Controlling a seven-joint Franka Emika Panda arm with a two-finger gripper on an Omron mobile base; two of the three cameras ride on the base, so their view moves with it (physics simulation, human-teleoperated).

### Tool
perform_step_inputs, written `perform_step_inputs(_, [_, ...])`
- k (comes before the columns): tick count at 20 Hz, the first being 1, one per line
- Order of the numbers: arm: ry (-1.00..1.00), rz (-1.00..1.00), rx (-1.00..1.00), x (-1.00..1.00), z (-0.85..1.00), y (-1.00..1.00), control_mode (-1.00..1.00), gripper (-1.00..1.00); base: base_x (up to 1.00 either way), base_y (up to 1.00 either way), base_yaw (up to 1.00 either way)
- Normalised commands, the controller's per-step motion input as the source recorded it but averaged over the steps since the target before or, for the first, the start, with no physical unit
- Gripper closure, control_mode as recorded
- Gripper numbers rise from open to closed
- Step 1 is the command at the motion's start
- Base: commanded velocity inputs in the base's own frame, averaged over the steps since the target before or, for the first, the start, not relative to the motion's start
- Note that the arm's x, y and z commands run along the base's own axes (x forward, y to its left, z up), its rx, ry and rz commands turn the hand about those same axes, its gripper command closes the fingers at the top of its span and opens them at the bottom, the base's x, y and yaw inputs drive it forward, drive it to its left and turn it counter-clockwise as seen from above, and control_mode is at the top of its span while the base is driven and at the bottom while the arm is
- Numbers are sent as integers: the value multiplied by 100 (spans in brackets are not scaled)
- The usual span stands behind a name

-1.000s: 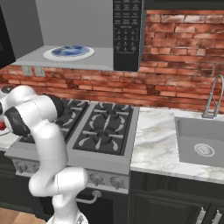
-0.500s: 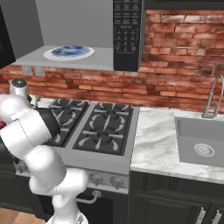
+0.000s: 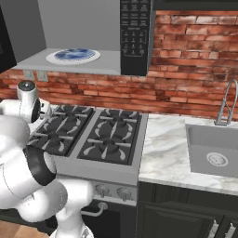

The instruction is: Pick the bell pepper from the microwave and place it on plate located on the counter.

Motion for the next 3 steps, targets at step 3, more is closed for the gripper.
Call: perform_step_inputs(3, [5,-27,0,-15,33,-76,-100,-100,0,0,0])
